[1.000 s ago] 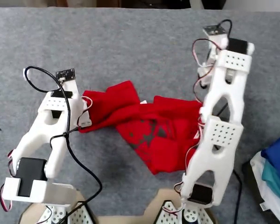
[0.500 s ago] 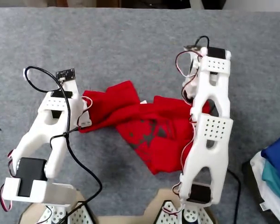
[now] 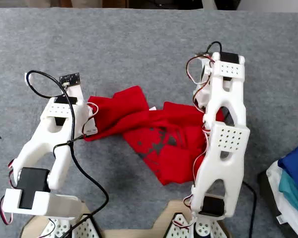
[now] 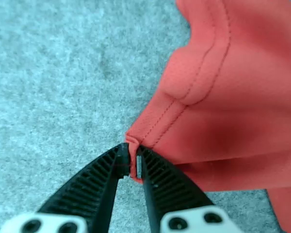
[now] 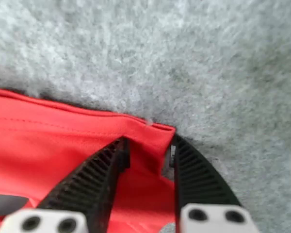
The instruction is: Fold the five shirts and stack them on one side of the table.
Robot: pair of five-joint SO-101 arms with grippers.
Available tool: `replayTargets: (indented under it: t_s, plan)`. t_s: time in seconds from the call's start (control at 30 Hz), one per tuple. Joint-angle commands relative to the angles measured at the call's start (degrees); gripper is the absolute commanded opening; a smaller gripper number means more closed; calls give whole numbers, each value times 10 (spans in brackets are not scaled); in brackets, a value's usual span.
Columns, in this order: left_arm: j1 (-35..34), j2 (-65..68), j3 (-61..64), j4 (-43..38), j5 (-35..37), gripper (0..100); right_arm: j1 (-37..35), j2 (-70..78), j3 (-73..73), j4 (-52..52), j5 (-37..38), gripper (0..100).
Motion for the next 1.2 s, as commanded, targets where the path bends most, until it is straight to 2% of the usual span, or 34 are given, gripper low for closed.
replayTargets:
  t_s: [0.0, 0.2, 0.43, 0.67, 0.97, 1.17]
  plan:
    - [2, -18, 0, -3, -3, 20, -13, 31, 9, -2, 7, 136]
    - [3, -18, 0, -4, -3, 20, 3, 40, -16, -2, 2, 12]
    - [3, -18, 0, -5, -3, 20, 15, 11, -143, 29, 1, 9]
    - [3, -19, 0, -3, -3, 20, 15, -35, -281, 32, -36, 9]
    - [3, -24, -11, -3, -3, 20, 19, -74, -396, 33, -56, 9]
    - [-2, -25, -154, 70, 3, 20, 22, -120, -510, 33, -102, 8]
